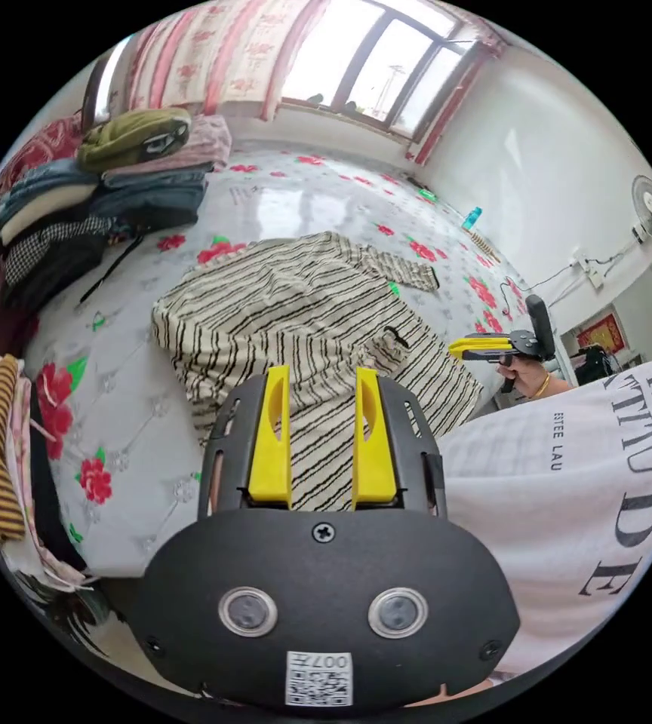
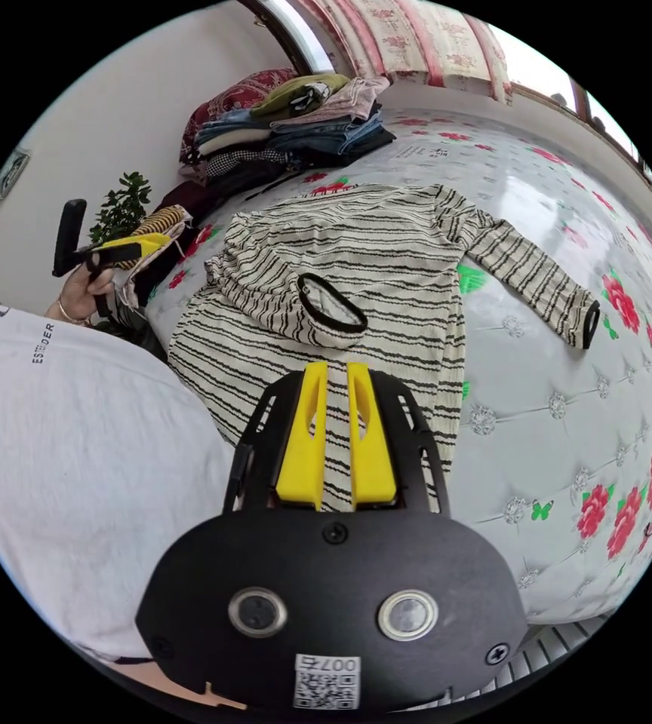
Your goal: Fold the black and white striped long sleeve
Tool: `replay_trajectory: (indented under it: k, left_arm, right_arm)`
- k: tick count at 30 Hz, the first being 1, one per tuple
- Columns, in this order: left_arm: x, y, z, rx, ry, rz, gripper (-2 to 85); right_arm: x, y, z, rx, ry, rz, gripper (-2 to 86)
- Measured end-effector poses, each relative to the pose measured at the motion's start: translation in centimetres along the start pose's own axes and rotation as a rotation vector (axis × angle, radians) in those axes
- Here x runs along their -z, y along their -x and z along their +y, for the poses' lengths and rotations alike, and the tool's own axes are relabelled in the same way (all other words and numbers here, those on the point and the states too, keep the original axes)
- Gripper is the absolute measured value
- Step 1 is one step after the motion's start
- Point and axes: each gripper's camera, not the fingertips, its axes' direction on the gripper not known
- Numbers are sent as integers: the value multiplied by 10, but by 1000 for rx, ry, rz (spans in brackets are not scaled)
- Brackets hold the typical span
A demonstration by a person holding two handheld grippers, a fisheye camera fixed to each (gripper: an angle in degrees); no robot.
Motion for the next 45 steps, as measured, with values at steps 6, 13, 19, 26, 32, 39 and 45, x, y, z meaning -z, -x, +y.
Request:
replay_trajectory:
  k: [6,13,19,26,32,39,45]
  left_arm:
    - [-37,67,32,183,30,-69,111]
    - [-91,135,-34,108,15,-133,126]
    - [-201,203,-75,54,285,-252,2]
    - [-181,245,-103,86,7,-147,-3]
    - [-215,268,-77,154,59,-41,79]
    - [-182,246,-6,127,46,-101,114]
    - [-223,249,44,161,224,-157,106]
  right_arm:
    - [-27,21,-53,147,-15,-21,71]
    - [-106,54,-114,249,114,-61,41]
    - [-88,55,-119,231,82,13,6]
    - [85,64,-72,261,-287,212,2]
    - [-54,-26,-16,-5,42,80,3]
    - [-104,-75,11,-129,97,37,3]
    - [-109,-71,34,-102,101,22,2]
